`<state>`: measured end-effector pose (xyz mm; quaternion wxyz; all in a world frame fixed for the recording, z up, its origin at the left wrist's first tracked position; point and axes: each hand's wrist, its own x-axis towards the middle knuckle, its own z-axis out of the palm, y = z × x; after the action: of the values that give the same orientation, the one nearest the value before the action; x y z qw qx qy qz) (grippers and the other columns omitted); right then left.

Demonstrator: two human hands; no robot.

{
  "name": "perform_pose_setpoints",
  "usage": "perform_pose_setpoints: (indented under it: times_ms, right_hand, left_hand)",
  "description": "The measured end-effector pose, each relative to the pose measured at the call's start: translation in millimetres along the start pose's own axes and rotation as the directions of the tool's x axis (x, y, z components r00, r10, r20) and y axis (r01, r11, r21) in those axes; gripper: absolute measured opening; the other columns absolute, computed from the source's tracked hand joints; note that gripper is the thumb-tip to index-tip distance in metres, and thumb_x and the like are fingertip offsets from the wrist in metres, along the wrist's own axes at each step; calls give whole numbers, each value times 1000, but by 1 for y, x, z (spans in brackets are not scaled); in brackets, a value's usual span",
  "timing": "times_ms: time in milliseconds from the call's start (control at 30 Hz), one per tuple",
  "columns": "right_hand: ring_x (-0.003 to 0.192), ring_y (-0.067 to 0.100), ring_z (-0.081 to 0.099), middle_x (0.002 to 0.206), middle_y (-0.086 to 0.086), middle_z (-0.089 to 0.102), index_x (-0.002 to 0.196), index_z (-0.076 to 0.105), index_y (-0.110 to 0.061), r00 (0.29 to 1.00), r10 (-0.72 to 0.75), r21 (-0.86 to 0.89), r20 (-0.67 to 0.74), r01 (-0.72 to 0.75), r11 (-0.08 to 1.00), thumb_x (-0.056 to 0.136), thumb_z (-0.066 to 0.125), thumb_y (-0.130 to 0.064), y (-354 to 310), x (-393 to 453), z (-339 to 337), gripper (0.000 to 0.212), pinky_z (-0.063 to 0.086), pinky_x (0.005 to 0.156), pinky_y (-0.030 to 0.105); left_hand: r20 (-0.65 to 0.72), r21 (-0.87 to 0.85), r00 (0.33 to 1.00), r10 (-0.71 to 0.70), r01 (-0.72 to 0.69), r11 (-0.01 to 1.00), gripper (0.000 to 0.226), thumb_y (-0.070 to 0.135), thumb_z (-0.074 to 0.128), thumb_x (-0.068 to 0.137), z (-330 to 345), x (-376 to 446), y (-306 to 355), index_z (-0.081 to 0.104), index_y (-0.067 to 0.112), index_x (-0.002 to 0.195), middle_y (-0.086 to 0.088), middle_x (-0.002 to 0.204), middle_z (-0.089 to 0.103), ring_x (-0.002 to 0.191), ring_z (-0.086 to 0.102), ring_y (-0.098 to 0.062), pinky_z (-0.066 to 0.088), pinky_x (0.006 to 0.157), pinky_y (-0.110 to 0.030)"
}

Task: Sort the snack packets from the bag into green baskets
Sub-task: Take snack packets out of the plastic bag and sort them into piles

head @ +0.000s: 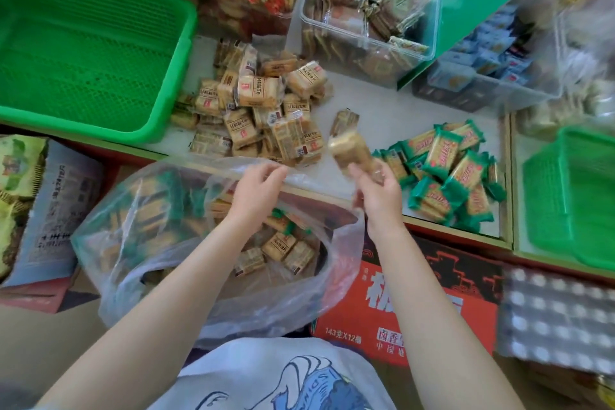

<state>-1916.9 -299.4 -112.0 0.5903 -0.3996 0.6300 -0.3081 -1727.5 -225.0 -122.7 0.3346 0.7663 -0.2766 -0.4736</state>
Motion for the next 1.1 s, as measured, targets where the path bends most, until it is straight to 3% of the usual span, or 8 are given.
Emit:
perform_pose_setpoints:
  times_ms: [100, 233, 500, 700, 833, 967, 1033, 1100]
  right_hand:
    - [50, 12, 40, 67, -1, 53, 100, 62, -20, 990, 74, 38, -116, -70, 997, 89, 74, -40, -5, 30, 6, 26, 34, 48, 28]
    - [77, 16, 59, 98, 4, 66, 102, 65, -17, 949, 295, -135, -112, -309, 942, 88, 71, -49, 8, 64, 22, 36, 50, 58, 27]
    - [88, 25, 72, 104, 14, 70, 114, 59, -3, 944, 295, 288, -148, -245, 926, 94, 70, -21, 20, 72, 16, 29, 63, 70, 33]
    - [96, 21, 64, 109, 4, 68, 118, 66, -9, 958, 263, -302, -116, -287, 909, 97, 64, -33, 28, 71, 23, 32, 54, 94, 39]
    - [105, 17, 58, 104, -5, 62, 123, 67, -12, 985, 104, -349, -139, -147, 926, 98, 61, -39, 9, 43, 25, 37, 45, 89, 30]
    - [92, -10, 63, 97, -19, 69, 102, 69, -30, 960, -80, -253, 267, 150, 956, 95, 65, -38, 4, -22, 36, 11, 49, 81, 10]
    - [90, -1, 68, 90, -13, 75, 92, 73, -31, 887, 12, -300, 462, 144, 943, 93, 67, -39, 29, -47, 51, 10, 56, 81, 20]
    - [91, 12, 71, 89, -8, 76, 89, 76, -27, 892, 139, -372, 431, 36, 927, 92, 69, -41, 65, -57, 61, 16, 58, 88, 34]
  left_hand:
    - [-92, 404, 989, 114, -68, 912, 39, 35, 53, 98, -7, 14, -45, 56, 20, 133, -5, 145, 42, 138, 35, -24, 36, 107, -40]
    - [61, 704, 995, 82, -101, 703, 72, 46, 50, 96, -9, 24, -81, 21, 22, 158, -4, 168, 8, 155, 3, -24, 17, 122, -53]
    - [99, 732, 992, 76, -124, 670, 73, 49, 45, 98, -14, 24, -86, 12, 32, 160, 4, 168, -5, 154, -9, -16, 5, 123, -52]
    - [124, 743, 990, 68, -138, 655, 75, 50, 44, 98, -16, 23, -86, 7, 32, 160, 4, 168, -8, 154, -12, -16, 4, 123, -52]
    - [141, 755, 988, 62, -148, 639, 74, 51, 43, 99, -18, 24, -86, 5, 34, 160, 6, 167, -9, 153, -13, -15, 4, 123, -52]
    - [165, 765, 982, 96, -189, 616, 73, 51, 44, 99, -22, 26, -87, 8, 34, 160, 5, 168, -5, 154, -9, -16, 7, 123, -51]
    - [181, 778, 975, 131, -224, 588, 73, 50, 45, 99, -28, 25, -89, 9, 32, 160, 4, 168, -2, 155, -6, -16, 8, 123, -52]
    - [184, 796, 968, 172, -249, 551, 73, 48, 46, 100, -33, 20, -91, 10, 29, 161, 3, 168, 2, 155, -2, -18, 8, 123, -51]
